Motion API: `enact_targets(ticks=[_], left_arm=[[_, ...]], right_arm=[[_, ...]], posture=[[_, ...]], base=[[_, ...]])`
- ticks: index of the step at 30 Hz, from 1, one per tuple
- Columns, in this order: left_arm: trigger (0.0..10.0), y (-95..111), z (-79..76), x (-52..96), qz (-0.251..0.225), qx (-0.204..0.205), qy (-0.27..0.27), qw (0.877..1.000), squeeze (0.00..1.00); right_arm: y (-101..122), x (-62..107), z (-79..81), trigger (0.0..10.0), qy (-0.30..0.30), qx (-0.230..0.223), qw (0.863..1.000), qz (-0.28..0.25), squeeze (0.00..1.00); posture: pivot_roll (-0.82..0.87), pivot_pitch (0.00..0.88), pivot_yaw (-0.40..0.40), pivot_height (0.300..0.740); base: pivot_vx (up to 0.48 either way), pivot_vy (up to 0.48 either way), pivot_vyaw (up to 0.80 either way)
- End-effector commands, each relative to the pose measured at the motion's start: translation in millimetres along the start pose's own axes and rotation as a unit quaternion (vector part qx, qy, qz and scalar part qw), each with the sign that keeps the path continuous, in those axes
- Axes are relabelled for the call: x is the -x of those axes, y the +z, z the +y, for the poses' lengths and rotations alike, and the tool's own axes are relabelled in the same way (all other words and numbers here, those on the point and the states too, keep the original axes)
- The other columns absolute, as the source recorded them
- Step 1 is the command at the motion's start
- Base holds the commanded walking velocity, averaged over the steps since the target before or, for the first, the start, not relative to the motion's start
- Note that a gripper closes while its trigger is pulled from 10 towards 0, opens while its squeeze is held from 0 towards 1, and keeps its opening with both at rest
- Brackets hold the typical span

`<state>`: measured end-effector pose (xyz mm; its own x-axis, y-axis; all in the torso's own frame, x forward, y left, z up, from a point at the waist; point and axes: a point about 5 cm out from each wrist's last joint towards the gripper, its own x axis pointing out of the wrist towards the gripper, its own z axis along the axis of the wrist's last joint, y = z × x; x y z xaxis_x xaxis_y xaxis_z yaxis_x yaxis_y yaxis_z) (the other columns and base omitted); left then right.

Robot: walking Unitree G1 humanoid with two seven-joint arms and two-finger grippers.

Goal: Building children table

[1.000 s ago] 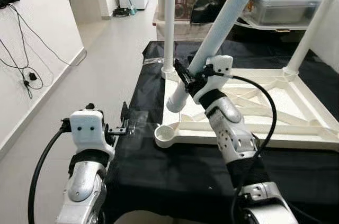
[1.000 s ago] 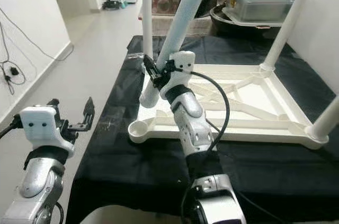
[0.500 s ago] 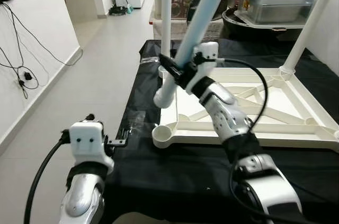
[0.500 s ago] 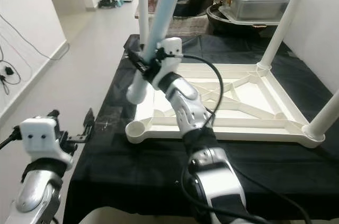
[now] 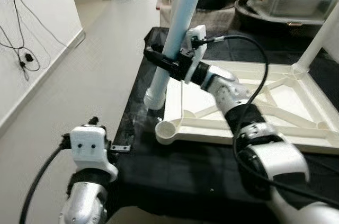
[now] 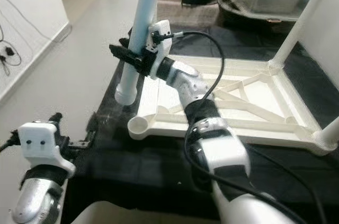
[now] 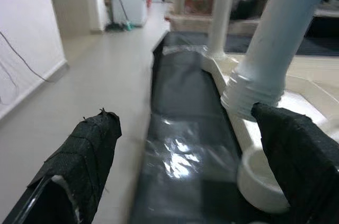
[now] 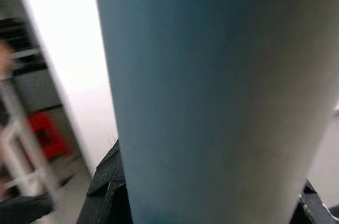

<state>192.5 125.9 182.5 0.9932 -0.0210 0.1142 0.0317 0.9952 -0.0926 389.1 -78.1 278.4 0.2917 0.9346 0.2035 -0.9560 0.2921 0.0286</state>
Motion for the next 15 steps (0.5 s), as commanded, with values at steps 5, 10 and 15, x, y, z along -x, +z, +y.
enact_targets(ticks=[5,10,15], left_arm=[[10.0,0.1,-7.9,10.9,0.018,0.011,-0.016,1.000,0.00],[10.0,-4.5,-12.7,23.0,0.045,0.007,-0.043,0.998,0.00],[10.0,-6.1,-14.2,27.3,0.054,0.006,-0.051,0.997,0.00]], right_arm=[[-0.7,11.1,1.9,10.0,0.077,-0.003,0.997,0.026,0.00],[-1.0,22.2,2.1,10.0,0.117,0.001,0.993,0.027,0.00],[-2.1,23.2,2.7,10.0,0.130,0.000,0.991,0.033,0.00]], posture=[[0.14,0.205,-0.045,0.740],[0.15,0.218,-0.038,0.740],[0.16,0.221,-0.033,0.740]], base=[[0.000,0.000,0.00],[0.000,0.000,0.00],[0.000,0.000,0.00]])
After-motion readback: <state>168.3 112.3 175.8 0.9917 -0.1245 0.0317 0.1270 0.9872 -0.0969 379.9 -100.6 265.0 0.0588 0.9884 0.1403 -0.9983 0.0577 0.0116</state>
